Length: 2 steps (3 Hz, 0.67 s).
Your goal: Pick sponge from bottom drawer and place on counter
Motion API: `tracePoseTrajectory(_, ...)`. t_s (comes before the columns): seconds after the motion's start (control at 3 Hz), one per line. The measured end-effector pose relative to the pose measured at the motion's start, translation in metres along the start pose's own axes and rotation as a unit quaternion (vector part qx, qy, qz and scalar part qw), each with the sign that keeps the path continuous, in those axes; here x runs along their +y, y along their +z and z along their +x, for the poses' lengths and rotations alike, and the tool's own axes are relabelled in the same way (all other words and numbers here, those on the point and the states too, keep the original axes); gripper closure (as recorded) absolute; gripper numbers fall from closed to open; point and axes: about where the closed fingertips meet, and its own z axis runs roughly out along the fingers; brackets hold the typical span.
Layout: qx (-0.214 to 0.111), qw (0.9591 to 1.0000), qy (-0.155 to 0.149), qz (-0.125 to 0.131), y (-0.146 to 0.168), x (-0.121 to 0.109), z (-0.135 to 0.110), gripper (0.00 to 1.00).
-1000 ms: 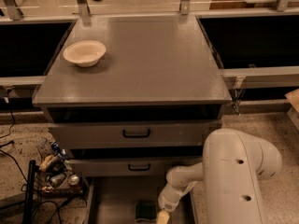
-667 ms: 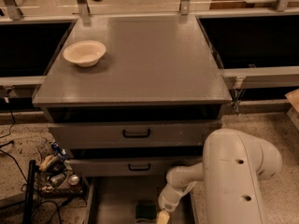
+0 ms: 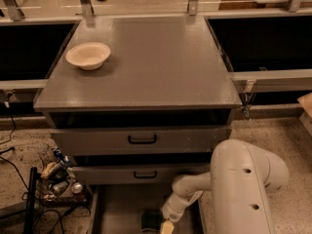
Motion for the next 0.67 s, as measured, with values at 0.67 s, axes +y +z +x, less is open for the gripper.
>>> tracePoseTrajectory(0.67,0.023,0.9995,0.009,0.019,0.0050,0.0003,-0.0012,0.00)
